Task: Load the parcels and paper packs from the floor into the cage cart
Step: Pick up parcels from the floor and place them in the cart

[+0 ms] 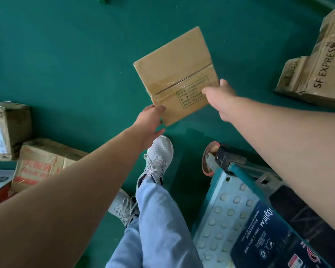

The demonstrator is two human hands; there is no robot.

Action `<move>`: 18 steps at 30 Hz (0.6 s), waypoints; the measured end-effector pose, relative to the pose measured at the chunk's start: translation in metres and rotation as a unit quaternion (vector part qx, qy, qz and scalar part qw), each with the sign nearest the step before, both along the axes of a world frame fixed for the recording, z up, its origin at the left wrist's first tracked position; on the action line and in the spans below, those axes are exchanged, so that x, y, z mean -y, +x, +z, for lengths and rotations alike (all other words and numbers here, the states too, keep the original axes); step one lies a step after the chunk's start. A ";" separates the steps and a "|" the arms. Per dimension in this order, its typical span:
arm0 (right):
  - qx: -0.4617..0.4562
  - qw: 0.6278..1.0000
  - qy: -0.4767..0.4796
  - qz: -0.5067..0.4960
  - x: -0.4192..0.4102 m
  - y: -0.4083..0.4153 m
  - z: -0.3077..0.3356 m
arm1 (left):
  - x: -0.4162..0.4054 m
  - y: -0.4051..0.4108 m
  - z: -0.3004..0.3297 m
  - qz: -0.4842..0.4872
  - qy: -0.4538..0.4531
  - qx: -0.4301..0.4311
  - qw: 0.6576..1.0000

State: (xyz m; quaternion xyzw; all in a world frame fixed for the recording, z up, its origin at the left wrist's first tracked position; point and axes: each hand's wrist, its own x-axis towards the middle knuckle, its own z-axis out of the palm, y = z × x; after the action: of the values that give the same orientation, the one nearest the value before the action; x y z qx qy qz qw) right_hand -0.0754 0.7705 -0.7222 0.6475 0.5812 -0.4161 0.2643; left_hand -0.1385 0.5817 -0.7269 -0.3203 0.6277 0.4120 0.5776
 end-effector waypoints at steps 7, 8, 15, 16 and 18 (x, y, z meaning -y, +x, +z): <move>-0.039 0.999 0.026 0.023 0.042 -0.001 0.041 | 0.040 -0.011 0.040 -0.038 -0.032 -0.046 0.998; -0.045 0.998 0.033 0.025 0.050 -0.003 0.052 | 0.048 -0.013 0.052 -0.043 -0.039 -0.053 0.997; -0.087 0.995 -0.011 -0.048 0.122 -0.006 0.189 | 0.114 -0.021 0.188 -0.064 -0.063 -0.088 0.992; -0.093 0.994 -0.017 -0.057 0.135 -0.002 0.214 | 0.124 -0.020 0.214 -0.062 -0.062 -0.093 0.992; -0.107 0.992 -0.011 -0.062 0.156 0.006 0.256 | 0.138 -0.018 0.258 -0.061 -0.057 -0.111 0.990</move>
State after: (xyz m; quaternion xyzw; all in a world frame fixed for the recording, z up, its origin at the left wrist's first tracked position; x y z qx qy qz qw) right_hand -0.0693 0.6147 -0.4660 0.6309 0.5603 -0.5048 0.1821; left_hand -0.1563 0.4436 -0.4687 -0.2662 0.7286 0.3728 0.5093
